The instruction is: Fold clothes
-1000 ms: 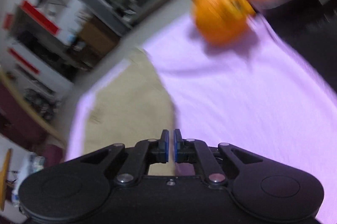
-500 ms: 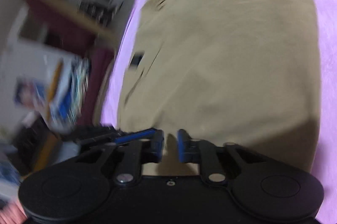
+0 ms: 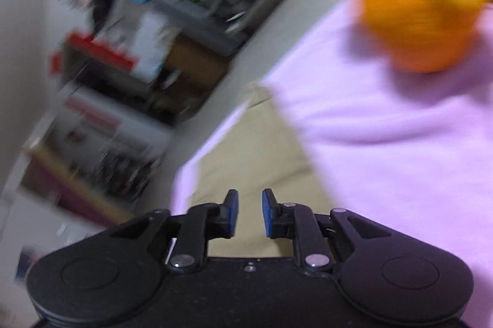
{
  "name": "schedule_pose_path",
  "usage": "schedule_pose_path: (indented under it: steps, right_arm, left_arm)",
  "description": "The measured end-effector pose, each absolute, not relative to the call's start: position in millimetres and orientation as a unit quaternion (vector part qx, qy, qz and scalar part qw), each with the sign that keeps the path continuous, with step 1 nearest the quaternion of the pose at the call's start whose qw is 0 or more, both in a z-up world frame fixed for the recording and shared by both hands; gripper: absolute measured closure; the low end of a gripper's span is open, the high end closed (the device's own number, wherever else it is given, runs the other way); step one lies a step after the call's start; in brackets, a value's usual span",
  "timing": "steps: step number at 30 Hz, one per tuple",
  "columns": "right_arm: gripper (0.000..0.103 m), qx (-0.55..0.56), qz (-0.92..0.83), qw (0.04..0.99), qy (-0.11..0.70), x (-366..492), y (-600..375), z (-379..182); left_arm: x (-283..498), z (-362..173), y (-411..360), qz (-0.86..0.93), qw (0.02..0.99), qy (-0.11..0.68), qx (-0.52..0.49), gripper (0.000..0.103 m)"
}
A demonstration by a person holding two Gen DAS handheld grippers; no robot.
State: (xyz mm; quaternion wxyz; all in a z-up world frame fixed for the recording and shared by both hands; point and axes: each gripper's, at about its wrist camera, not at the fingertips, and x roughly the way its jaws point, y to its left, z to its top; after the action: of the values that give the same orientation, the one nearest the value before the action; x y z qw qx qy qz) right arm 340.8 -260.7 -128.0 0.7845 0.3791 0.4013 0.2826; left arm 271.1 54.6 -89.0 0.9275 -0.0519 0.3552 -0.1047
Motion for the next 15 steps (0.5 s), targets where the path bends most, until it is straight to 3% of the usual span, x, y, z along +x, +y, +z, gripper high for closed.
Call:
schedule_pose_path:
  steps: [5, 7, 15]
  right_arm:
    - [0.076, 0.291, 0.36, 0.742, 0.486, 355.1, -181.1, -133.9]
    - [0.076, 0.27, 0.333, 0.745, 0.511, 363.6, -169.1, -150.3]
    - [0.081, 0.368, 0.243, 0.792, 0.423, 401.4, -212.2, -175.6]
  left_arm:
    - [291.5, -116.1, 15.6, -0.164, 0.902, 0.397, 0.04, 0.092]
    - [306.1, -125.3, 30.7, -0.154, 0.905, 0.397, 0.022, 0.091]
    - [357.8, -134.3, 113.7, 0.015, 0.935, 0.335, -0.112, 0.091]
